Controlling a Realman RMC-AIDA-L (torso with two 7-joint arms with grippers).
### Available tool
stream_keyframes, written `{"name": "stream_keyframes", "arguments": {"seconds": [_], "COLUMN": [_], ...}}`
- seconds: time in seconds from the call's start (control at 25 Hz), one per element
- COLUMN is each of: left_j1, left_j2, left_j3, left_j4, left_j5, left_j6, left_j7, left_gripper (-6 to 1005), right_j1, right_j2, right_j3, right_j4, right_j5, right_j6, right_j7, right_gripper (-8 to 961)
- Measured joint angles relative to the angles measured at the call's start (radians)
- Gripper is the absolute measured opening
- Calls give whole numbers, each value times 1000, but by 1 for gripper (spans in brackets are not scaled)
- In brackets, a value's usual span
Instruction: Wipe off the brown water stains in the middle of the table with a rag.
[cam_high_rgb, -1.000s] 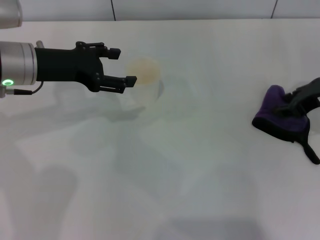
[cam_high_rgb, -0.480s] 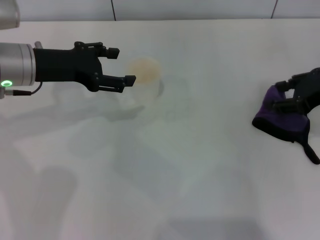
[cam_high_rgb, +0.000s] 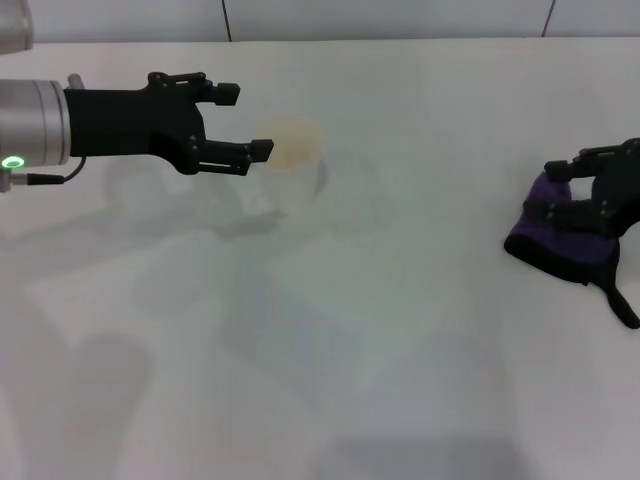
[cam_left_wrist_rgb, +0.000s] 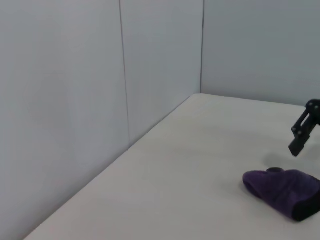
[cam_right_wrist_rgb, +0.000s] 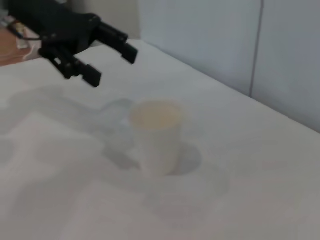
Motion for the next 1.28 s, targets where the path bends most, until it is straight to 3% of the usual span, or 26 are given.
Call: {"name": "stream_keyframes", "arguments": {"seconds": [0.44, 0.8, 1.28], "left_j1": [71, 124, 137], "left_j2": [2, 0, -2], "left_j3": [0, 0, 0], "left_j4": [-5, -8, -8], "left_j5": [-107, -150, -145], "left_j6": [68, 107, 142], "left_j7": [36, 73, 83], "left_gripper": [875, 875, 875], "right_j1": [10, 20, 58], "right_j2": [1, 0, -4], "right_j3": [-3, -6, -3], "right_j4": [81, 81, 96], "right_j5": [168, 165, 102], "right_j6": [-41, -58, -49], "right_j7": [-203, -230, -166], "right_gripper": [546, 546, 546]}}
